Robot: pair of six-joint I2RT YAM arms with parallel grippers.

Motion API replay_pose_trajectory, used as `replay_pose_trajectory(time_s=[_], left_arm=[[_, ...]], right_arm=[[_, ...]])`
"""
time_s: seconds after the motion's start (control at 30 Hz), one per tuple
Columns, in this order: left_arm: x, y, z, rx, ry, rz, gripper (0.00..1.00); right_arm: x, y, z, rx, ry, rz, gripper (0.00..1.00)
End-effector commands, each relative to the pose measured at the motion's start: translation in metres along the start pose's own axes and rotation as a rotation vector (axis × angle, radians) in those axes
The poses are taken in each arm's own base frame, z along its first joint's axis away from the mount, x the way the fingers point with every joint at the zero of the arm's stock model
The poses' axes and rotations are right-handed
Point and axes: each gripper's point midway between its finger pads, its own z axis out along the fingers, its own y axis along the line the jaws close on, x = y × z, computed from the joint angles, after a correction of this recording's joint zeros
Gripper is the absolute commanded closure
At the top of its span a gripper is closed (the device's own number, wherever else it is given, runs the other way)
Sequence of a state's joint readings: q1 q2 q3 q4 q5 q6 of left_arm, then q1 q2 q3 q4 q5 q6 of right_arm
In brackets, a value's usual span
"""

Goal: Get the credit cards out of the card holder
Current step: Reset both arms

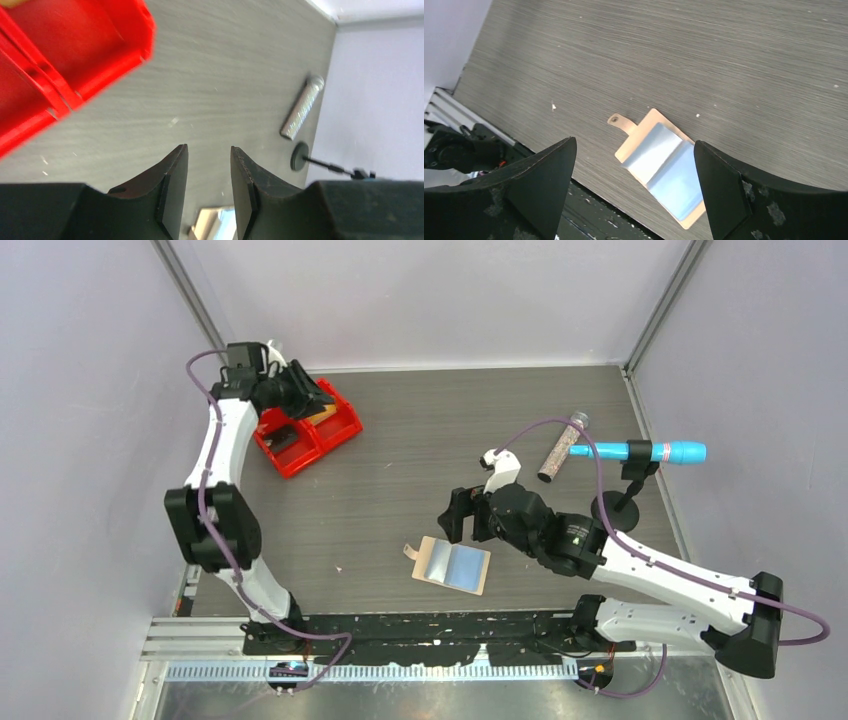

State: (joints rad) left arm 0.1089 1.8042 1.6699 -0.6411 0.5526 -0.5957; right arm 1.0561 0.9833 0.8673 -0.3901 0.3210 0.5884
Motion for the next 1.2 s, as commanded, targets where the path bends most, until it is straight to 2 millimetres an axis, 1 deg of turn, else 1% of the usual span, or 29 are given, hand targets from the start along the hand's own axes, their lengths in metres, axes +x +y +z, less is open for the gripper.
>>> replay_pose_trajectory(time_s=[0.0, 0.1, 0.17, 0.2, 0.27, 0.4, 0.5, 0.63, 0.73, 0.77, 0.8, 0.83, 1.17], left_arm=[[0.035, -0.056, -0.047, 0.131, -0.023, 0.156, 0.61], [0.071, -0.075, -0.072, 0.174, -0.013, 0.235, 0.59], [0.097, -0.089, -0.087, 0.218, -0.003, 0.299, 0.59], [0.112, -0.095, -0.099, 0.239, -0.004, 0.333, 0.58], [0.136, -0.102, -0.114, 0.268, -0.007, 0.394, 0.57], [0.180, -0.111, -0.140, 0.339, -0.009, 0.492, 0.54], [0.201, -0.105, -0.154, 0.360, -0.043, 0.535, 0.50], [0.212, -0.097, -0.166, 0.377, -0.084, 0.545, 0.43], [0.219, -0.091, -0.173, 0.384, -0.110, 0.561, 0.22], [0.220, -0.090, -0.175, 0.387, -0.114, 0.569, 0.17], [0.222, -0.088, -0.175, 0.387, -0.117, 0.577, 0.08], [0.223, -0.086, -0.176, 0.387, -0.121, 0.583, 0.02], [0.229, -0.066, -0.173, 0.335, -0.135, 0.623, 0.01]], right_arm=[[-0.029, -0.010, -0.018, 0.061, -0.087, 0.013, 0.05], [-0.040, -0.015, -0.029, 0.078, -0.135, 0.035, 0.05], [-0.046, -0.018, -0.037, 0.082, -0.163, 0.049, 0.05], [-0.050, -0.020, -0.042, 0.084, -0.183, 0.056, 0.05], [-0.057, -0.023, -0.051, 0.082, -0.215, 0.065, 0.05], [-0.069, -0.027, -0.070, 0.064, -0.277, 0.073, 0.05], [-0.073, -0.035, -0.081, 0.071, -0.318, 0.081, 0.05], [-0.073, -0.046, -0.088, 0.095, -0.354, 0.086, 0.05], [-0.072, -0.047, -0.089, 0.087, -0.359, 0.086, 0.05], [-0.070, -0.047, -0.089, 0.084, -0.357, 0.086, 0.05], [-0.069, -0.047, -0.089, 0.083, -0.356, 0.087, 0.04], [-0.068, -0.047, -0.088, 0.081, -0.353, 0.090, 0.05], [-0.055, -0.050, -0.079, 0.088, -0.331, 0.129, 0.04]])
